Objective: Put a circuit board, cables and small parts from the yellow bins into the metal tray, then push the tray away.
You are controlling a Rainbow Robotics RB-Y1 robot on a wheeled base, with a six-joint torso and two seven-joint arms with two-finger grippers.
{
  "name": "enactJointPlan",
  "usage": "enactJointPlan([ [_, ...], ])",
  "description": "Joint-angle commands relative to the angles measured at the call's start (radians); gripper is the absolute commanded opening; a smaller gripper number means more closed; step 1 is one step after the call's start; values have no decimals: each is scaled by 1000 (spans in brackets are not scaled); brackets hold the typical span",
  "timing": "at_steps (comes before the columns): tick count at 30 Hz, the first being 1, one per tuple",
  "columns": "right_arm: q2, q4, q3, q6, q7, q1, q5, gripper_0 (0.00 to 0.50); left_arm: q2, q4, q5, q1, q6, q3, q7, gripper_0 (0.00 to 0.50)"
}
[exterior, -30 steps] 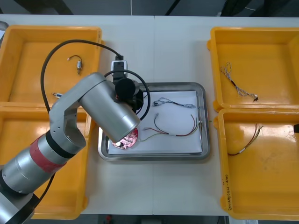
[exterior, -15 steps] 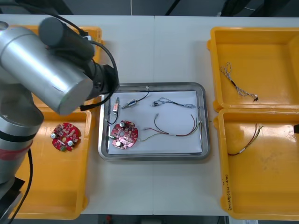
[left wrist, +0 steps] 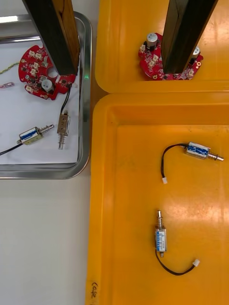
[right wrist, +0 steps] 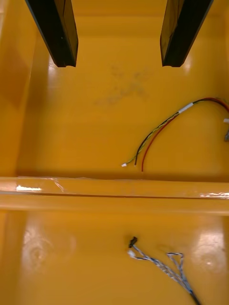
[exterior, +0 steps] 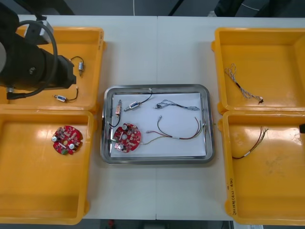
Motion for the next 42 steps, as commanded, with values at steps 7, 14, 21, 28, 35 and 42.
enactJointPlan([
  [7, -120, -103, 142, 3, -52, -104, -200, 500, 128, -47, 150, 178, 7, 196, -183, 500],
  [14, -130, -159, 268, 3, -53, -218, -287, 500, 195, -49, 219, 281, 7, 259, -173, 500],
  [21, -130, -164, 463, 3, -56, -354, -293, 500, 223, -49, 222, 365, 7, 289, -182, 500],
  [28, -114, -164, 661, 3, -64, -483, -241, 500, 229, -66, 234, 422, 7, 336, -194, 500],
  [35, -64, -142, 877, 3, -52, -626, -198, 500, 229, -75, 232, 445, 7, 352, -194, 500],
  [42, 4, -110, 1038, 3, -35, -727, -134, 500, 229, -73, 234, 448, 7, 346, -194, 500],
])
